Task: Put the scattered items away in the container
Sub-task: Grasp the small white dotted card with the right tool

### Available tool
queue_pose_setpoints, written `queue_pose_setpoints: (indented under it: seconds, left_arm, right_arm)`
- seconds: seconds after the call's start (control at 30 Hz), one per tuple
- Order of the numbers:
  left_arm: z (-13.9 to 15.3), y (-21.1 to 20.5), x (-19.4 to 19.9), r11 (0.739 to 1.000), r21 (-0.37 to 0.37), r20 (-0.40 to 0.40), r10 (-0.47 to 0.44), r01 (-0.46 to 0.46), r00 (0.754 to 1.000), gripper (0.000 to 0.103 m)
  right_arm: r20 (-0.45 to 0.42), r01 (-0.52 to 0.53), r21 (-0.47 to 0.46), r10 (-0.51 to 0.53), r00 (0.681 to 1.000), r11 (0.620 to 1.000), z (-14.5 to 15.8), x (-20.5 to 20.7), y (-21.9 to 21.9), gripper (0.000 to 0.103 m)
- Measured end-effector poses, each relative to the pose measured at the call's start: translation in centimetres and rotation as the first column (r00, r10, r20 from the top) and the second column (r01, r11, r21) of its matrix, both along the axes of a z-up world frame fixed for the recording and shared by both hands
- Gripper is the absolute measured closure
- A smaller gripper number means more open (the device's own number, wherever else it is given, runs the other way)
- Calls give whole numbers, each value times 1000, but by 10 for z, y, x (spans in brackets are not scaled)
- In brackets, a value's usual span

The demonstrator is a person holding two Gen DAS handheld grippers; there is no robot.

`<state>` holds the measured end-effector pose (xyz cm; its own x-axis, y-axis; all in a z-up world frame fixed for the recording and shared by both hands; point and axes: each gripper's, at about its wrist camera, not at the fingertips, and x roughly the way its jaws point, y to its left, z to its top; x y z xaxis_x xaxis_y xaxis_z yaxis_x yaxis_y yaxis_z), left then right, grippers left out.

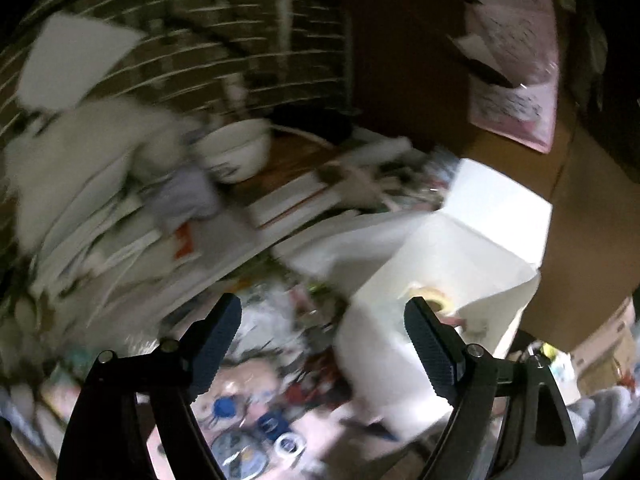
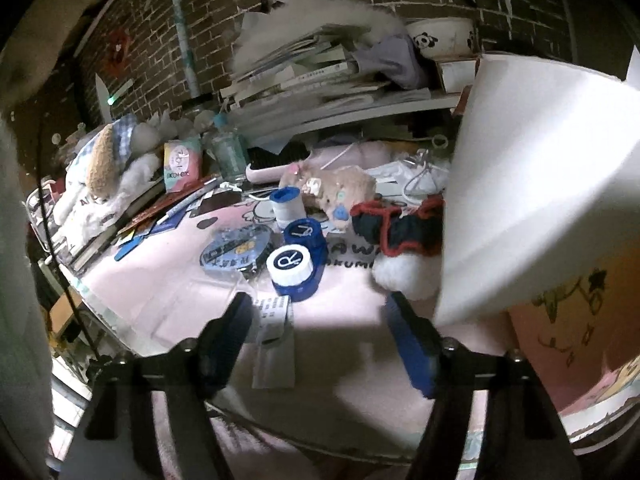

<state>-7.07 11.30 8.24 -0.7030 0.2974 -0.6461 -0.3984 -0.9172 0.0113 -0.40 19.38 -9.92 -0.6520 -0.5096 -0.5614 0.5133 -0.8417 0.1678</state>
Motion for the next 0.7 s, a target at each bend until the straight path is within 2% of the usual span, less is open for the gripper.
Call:
queue_pose_setpoints:
  seconds: [0.17,0.33,0.5,0.63,0.7]
  left_arm:
    - [-27,-58,16,985,94,-1,149,-148,989,22]
    - [-59,-103,38,949,167,24,268,-268,963,22]
    - [-80,-122,55,932,207,43,294,-297,955,22]
    - [-89,-124,61,930,223,55,286,-291,957,22]
    - [-93,-125,63,929,228,60,285,-291,957,22]
  right_arm:
    - [-1,-9,-2,9,1000,1000,1,-2,-2,60]
    - [-41,-33,22,33,999,999,6,12,-7,60]
    - [-40,-59,73,62,997,996,-1,20,-17,60]
    - [3,-74,92,74,997,993,-13,15,-24,60]
    - [-17,-69,94,71,997,993,-14,17,-24,62]
